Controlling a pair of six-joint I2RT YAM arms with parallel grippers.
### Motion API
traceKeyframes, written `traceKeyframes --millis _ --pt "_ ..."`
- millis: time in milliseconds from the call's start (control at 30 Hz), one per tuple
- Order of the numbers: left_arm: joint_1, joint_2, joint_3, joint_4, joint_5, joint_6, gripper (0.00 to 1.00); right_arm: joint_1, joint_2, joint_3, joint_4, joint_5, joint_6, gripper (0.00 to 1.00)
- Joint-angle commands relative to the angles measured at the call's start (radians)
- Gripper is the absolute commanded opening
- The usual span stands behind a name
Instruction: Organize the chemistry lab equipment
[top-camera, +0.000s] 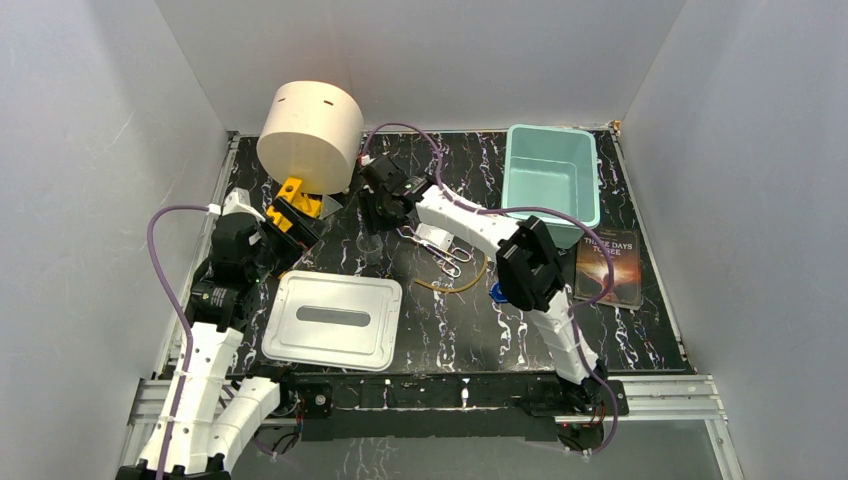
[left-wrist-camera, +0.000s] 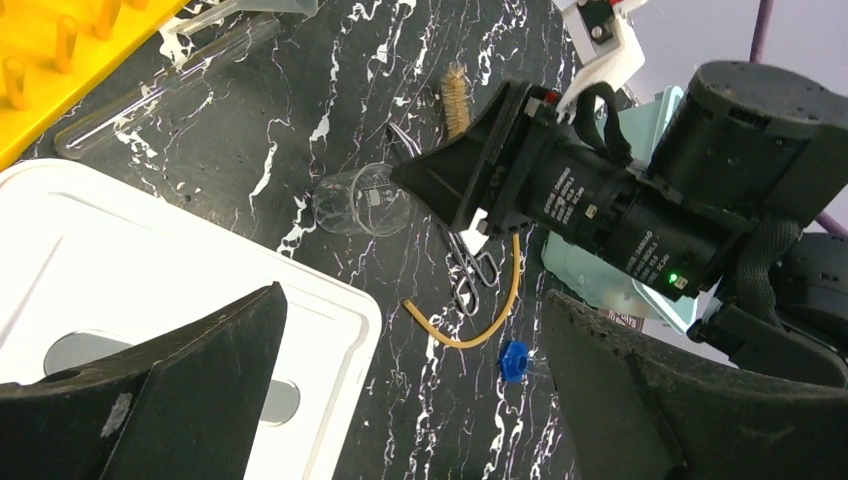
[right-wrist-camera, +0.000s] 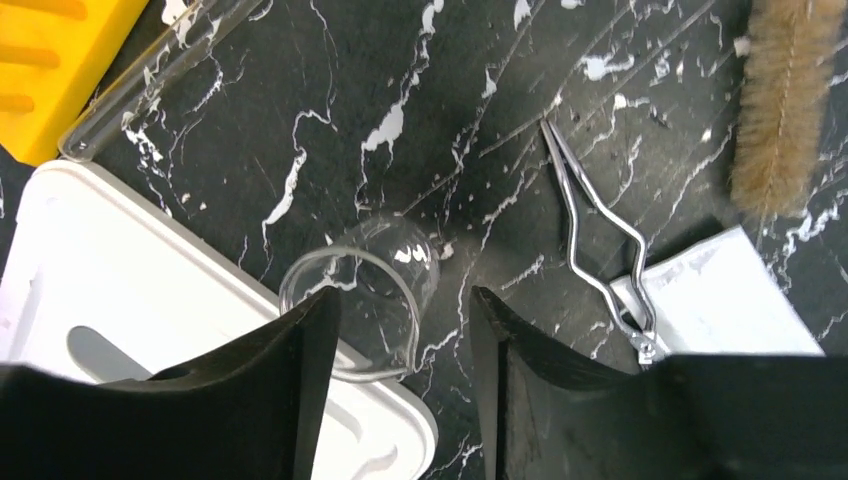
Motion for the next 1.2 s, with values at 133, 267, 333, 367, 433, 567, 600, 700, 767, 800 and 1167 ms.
traceKeyframes --millis 133,267,333,367,433,567,600,700,767,800,1167 --pt "0.007 0.005 -0.024 -0.001 0.022 0.001 0.98 0.017 0.127 0.271 -0.198 0.017 -0.067 0.49" --pt "0.007 0.002 -0.028 -0.002 0.021 0.004 0.98 0.021 0.110 0.262 -0.237 0.012 -0.088 0.51" --pt "0.006 0.001 -0.030 -0.002 0.021 0.004 0.98 0.021 0.076 0.218 -0.214 -0.007 -0.094 0.53" --pt "0.006 0.000 -0.030 -0.002 0.021 0.004 0.98 0.022 0.057 0.186 -0.193 -0.017 -0.094 0.54" --pt "0.006 0.002 -0.030 -0.002 0.021 0.004 0.98 0.022 0.030 0.118 -0.142 -0.039 -0.098 0.54" --pt "0.007 0.006 -0.028 -0.002 0.022 0.013 0.98 0.021 0.037 0.096 -0.139 -0.032 -0.095 0.51" --pt "0.007 0.006 -0.027 -0.002 0.024 0.015 0.98 0.022 0.047 0.108 -0.148 -0.020 -0.094 0.49" --pt "0.007 0.008 -0.031 -0.002 0.023 0.018 0.98 0.021 0.078 0.157 -0.155 0.003 -0.105 0.44" --pt "0.007 0.007 -0.033 -0.005 0.024 0.018 0.98 0.022 0.096 0.195 -0.161 0.004 -0.115 0.42" --pt "0.006 0.007 -0.035 -0.005 0.023 0.020 0.98 0.022 0.105 0.216 -0.168 0.005 -0.119 0.41" --pt "0.007 0.007 -0.043 -0.015 0.022 0.035 0.98 0.022 0.140 0.257 -0.186 0.035 -0.161 0.34"
